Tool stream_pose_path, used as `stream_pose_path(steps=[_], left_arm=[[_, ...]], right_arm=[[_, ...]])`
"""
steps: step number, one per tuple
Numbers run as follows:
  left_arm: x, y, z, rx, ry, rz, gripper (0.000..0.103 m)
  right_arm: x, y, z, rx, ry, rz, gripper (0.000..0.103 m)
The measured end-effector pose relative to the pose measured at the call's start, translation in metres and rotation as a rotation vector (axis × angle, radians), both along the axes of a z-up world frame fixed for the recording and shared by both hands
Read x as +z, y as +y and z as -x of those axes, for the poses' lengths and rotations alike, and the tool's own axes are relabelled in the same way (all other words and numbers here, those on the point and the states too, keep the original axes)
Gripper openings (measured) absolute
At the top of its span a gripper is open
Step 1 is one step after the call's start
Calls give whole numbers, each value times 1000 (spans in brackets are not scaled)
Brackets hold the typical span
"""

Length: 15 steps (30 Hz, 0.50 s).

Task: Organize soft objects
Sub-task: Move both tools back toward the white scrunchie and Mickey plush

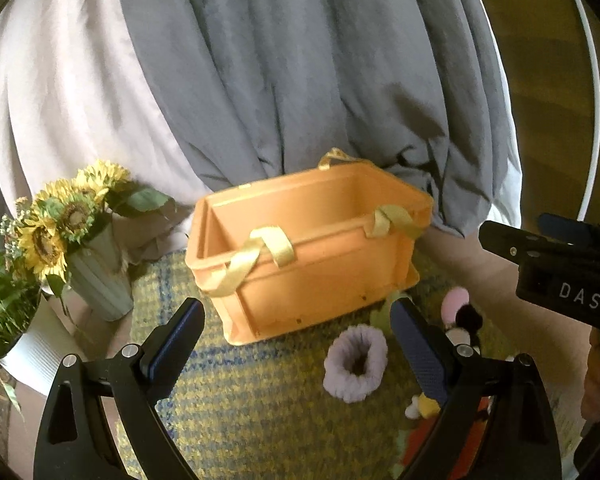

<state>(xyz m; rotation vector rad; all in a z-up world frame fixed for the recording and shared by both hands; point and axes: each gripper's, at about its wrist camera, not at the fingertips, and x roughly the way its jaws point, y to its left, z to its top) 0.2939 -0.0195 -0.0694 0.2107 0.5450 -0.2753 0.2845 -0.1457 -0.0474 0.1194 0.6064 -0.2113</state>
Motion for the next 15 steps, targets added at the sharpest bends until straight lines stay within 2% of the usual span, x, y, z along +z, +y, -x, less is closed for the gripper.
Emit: stream_pose_path(steps=[15], left_arm=[[-66, -15, -17, -110, 151, -55, 95]], right_arm=[[-64, -2, -1, -24, 225, -44, 84]])
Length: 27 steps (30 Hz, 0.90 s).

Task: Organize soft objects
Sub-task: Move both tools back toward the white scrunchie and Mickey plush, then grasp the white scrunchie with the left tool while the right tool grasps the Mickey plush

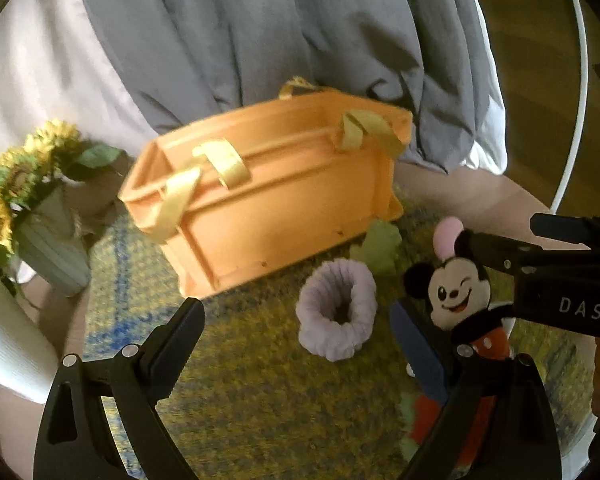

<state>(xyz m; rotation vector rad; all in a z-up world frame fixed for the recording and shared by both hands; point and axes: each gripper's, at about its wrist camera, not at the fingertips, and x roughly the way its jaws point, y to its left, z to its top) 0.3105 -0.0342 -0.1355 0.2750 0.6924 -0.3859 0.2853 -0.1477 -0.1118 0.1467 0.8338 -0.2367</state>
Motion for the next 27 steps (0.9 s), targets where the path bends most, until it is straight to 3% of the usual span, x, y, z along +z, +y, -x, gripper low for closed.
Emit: stream_pose_path(steps=[6, 15, 23, 25, 27], left_arm=[[-26, -6, -13, -39, 55, -9, 94], [-53, -15, -30, -79, 114, -16, 83], [-60, -24, -41, -96, 139, -8, 56], [-61, -26, -42, -100, 146, -8, 48], [-60, -28, -42, -99, 141, -17, 41]], right_arm=[[-24, -3, -4, -6, 65, -7, 82], [-53, -6, -15, -1, 143, -50, 74], [-58, -7, -22, 24, 147, -100, 68], [-58, -7, -23, 31, 148, -114, 64], [-59, -6, -24, 45, 146, -127, 54]])
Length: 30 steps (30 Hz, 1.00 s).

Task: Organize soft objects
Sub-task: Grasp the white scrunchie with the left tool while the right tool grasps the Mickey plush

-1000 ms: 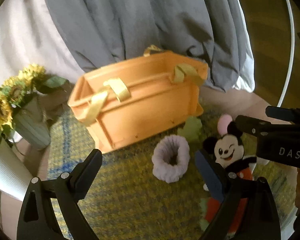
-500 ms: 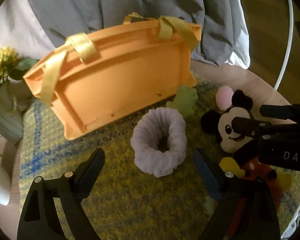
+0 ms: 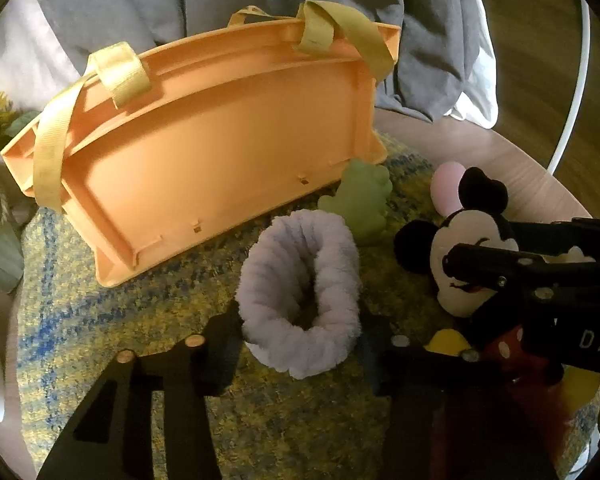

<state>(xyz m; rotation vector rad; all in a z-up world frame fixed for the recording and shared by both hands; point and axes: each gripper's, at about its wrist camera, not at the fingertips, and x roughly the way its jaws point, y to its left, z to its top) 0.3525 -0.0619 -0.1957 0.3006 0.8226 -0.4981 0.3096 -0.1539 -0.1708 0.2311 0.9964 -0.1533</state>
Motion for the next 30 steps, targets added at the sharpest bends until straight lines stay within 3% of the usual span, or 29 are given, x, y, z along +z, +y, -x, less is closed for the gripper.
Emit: stream_pose_path(steps=[4, 12, 30], left_arm=[[2, 0, 1, 6, -4, -8, 33], [21, 8, 11, 43, -34, 27, 29], [102, 36, 62, 173, -180, 140, 29]], right_arm=[[1, 3, 0, 9, -2, -2, 51], [10, 2, 6, 6, -15, -21, 49], [91, 10, 37, 44, -232, 57, 49]])
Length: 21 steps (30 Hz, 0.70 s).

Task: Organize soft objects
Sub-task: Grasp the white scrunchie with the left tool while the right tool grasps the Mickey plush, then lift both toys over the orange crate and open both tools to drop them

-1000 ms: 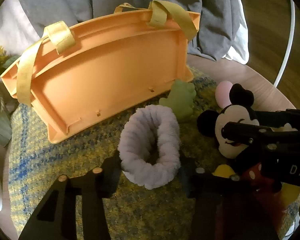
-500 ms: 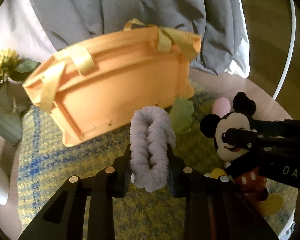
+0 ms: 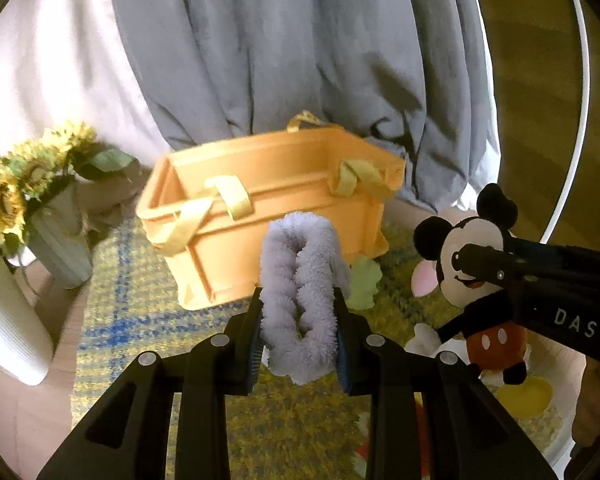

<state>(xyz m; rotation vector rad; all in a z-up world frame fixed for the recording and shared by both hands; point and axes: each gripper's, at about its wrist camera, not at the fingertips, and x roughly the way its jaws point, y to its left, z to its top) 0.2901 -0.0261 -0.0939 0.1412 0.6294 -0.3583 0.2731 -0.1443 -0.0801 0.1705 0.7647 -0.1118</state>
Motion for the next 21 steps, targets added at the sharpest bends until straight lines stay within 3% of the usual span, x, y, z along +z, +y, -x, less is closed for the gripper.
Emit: stream_pose_path(steps=[21], left_arm=[[67, 8, 18, 82, -208, 1, 29]], right_arm=[[71, 7, -3, 67, -233, -7, 49]])
